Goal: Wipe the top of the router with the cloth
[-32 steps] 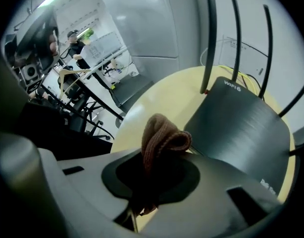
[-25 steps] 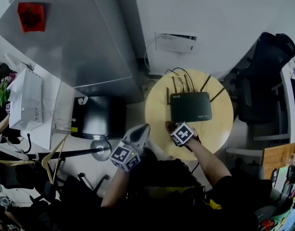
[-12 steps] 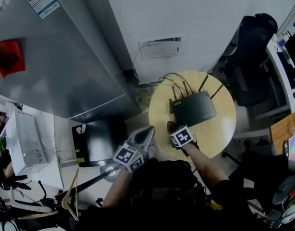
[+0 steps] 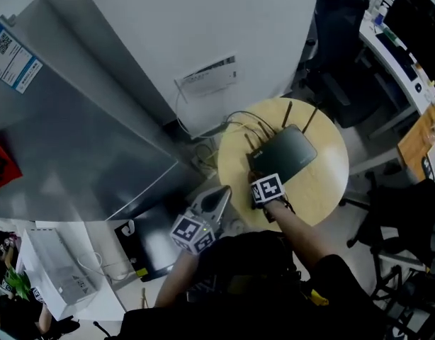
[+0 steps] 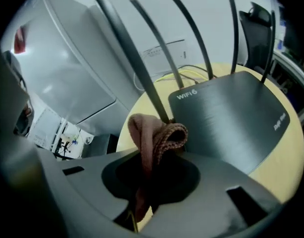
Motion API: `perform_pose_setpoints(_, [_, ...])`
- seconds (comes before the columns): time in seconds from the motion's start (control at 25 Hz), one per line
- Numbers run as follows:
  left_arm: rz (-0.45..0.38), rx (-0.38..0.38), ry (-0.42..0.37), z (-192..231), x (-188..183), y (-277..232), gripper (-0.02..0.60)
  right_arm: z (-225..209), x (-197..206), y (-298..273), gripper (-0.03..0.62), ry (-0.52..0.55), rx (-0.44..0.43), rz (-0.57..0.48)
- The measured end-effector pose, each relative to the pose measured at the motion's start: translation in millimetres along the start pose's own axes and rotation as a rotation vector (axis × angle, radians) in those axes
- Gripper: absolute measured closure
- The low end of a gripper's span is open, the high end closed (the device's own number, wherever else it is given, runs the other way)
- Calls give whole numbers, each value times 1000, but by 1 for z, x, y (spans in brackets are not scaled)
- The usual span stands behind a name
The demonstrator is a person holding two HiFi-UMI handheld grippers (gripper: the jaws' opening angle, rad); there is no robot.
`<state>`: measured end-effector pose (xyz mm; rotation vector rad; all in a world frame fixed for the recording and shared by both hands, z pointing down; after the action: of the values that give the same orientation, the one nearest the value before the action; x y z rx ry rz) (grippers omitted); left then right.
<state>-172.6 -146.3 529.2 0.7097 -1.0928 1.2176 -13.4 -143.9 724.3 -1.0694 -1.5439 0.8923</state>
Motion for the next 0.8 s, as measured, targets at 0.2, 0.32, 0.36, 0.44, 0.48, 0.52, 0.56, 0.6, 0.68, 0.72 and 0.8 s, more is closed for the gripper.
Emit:
perform_pose_setpoints(0.2, [4, 31, 7, 15, 0, 5, 584, -7, 1, -8, 533, -210, 44, -21])
perform_pose_setpoints(0.32, [0, 41, 19, 23, -2, 8, 584, -12, 5, -7, 534, -378, 31, -45])
perform_pose_setpoints(0.36, [-2, 48, 22, 24, -2, 7, 584, -13, 6, -6, 533, -417, 32, -51])
perform_pose_setpoints(0.44, [-3, 68, 25, 23, -2, 4, 584, -14, 11, -3, 533, -479, 29, -57])
perform_pose_setpoints(0.48, [-3, 79, 26, 22, -2, 3, 584, -15, 14, -2, 533, -510, 25, -59])
perform_pose_setpoints(0.52, [-3, 90, 25, 21, -2, 1, 584, -16, 16, 0, 533, -539, 22, -60])
perform_pose_setpoints(0.56, [-4, 98, 22, 19, -3, 0, 584, -17, 19, 1, 533, -561, 23, -61])
perform_pose_setpoints(0.6, [-10, 105, 14, 18, -4, 0, 584, -17, 21, 2, 533, -570, 28, -61])
perform_pose_setpoints(0.68, [-33, 114, -13, 13, -8, 2, 584, -17, 24, 5, 534, -543, 52, -61])
perform_pose_setpoints(0.72, [-44, 121, -26, 10, -11, 3, 584, -16, 25, 5, 534, -513, 66, -57])
perform_pose_setpoints(0.8, [-53, 130, -37, 6, -14, 2, 584, -16, 30, 6, 534, -464, 79, -40])
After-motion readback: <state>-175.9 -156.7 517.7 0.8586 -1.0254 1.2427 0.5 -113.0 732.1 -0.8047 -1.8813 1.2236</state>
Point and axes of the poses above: the fingertips, and each gripper's own axes: y backward along the fingers, z to its left, x out of its underside, the point moved 6 cm from there along y, backward along the fingers, and after that the axes turned 5 degrees about x, right-handed, at the moved point
